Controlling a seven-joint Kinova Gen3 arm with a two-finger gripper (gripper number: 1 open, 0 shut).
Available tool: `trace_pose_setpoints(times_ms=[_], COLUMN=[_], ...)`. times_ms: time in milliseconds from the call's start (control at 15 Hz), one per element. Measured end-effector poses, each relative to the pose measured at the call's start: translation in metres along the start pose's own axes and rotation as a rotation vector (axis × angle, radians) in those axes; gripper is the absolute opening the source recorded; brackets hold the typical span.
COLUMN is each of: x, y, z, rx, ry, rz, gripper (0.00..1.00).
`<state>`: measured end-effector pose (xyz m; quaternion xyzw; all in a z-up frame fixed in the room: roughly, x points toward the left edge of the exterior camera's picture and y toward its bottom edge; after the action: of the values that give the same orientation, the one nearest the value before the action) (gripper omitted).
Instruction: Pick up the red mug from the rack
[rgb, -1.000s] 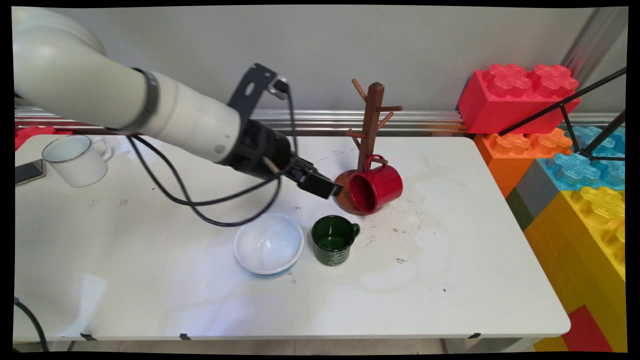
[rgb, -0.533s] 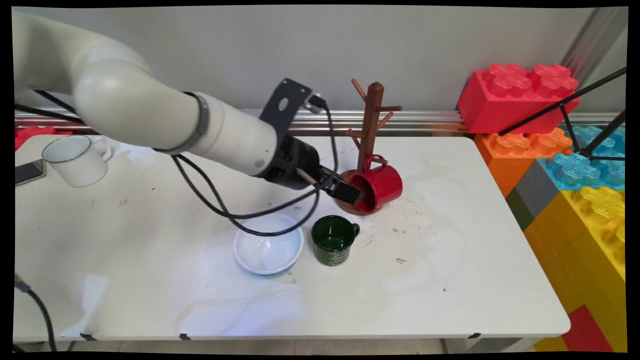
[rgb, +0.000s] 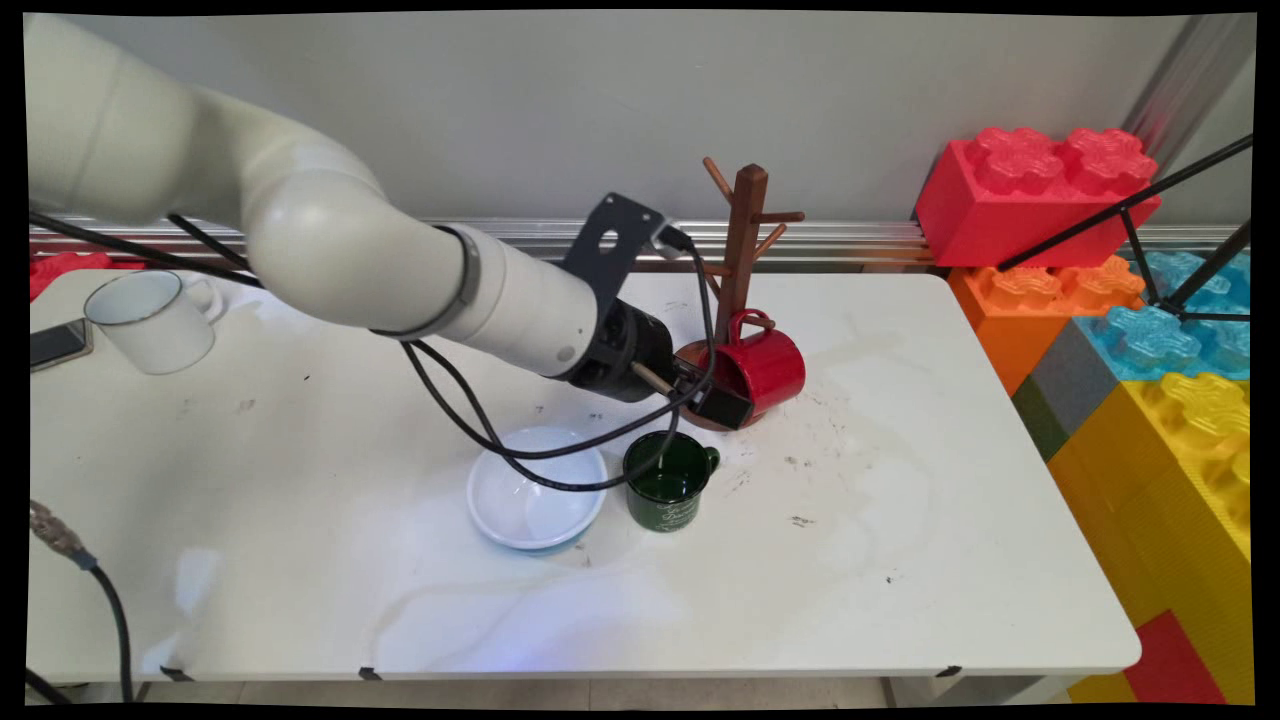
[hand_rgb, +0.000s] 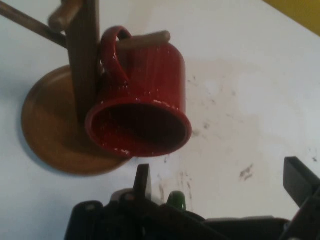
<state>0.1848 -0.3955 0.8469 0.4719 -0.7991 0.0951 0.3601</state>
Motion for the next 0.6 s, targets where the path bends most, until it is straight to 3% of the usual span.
trace_pose_setpoints(times_ms=[600], x=[-0.004], y=[-0.003], z=[0.037], rx=[-0.021], ry=[0.030], rz=[-0.005], gripper=[1.00])
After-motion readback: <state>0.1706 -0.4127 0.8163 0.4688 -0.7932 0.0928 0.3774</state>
